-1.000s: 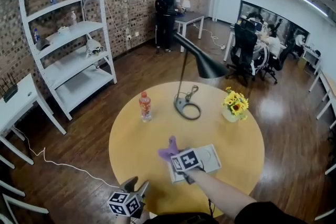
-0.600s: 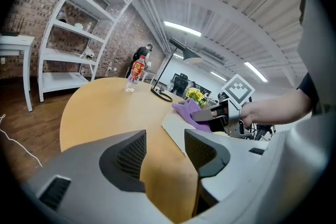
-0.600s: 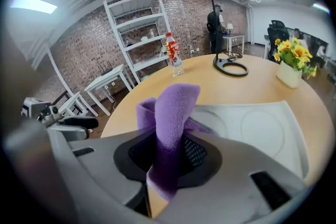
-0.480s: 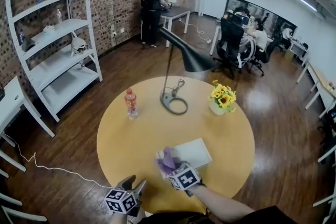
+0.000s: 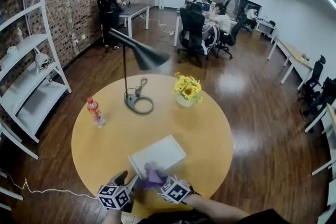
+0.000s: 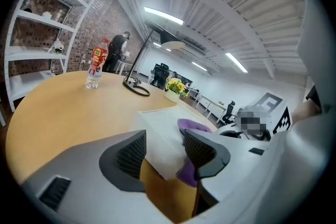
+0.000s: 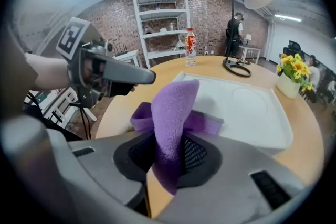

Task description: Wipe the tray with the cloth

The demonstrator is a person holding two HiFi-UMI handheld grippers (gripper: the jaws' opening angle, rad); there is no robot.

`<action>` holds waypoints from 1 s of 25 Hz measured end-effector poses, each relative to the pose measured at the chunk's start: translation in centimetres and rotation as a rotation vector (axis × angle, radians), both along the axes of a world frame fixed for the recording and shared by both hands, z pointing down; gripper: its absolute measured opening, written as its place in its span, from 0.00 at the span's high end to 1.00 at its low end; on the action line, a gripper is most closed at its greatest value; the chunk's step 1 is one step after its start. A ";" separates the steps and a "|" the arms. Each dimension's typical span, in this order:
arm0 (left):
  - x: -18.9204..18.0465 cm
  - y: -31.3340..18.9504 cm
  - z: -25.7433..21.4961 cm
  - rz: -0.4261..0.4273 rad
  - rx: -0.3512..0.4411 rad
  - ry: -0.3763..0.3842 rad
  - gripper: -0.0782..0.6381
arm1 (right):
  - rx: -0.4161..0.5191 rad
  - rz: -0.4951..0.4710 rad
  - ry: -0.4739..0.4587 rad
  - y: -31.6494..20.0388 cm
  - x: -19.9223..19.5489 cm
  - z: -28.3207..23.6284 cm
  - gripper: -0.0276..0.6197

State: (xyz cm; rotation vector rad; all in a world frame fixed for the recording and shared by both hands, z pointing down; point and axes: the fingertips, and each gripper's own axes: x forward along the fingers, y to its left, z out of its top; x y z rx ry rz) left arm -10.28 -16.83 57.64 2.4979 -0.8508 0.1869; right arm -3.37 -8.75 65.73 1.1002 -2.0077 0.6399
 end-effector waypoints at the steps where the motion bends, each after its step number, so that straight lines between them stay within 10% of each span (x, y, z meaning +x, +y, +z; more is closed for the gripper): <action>1: 0.3 -0.6 -0.2 -0.003 0.009 -0.003 0.59 | 0.011 0.015 -0.028 0.3 0.7 -0.1 0.82; 6: 0.8 -5.1 -0.7 -0.051 0.064 -0.052 0.59 | 0.108 0.283 -0.241 0.6 6.9 -2.4 0.82; 15: 4.9 -10.1 2.6 0.042 0.017 -0.194 0.58 | 0.034 1.097 -0.998 0.7 17.9 0.0 0.82; 25: 4.5 -6.8 3.6 0.168 -0.089 -0.153 0.58 | 0.073 1.077 -0.991 -3.6 20.0 1.0 0.82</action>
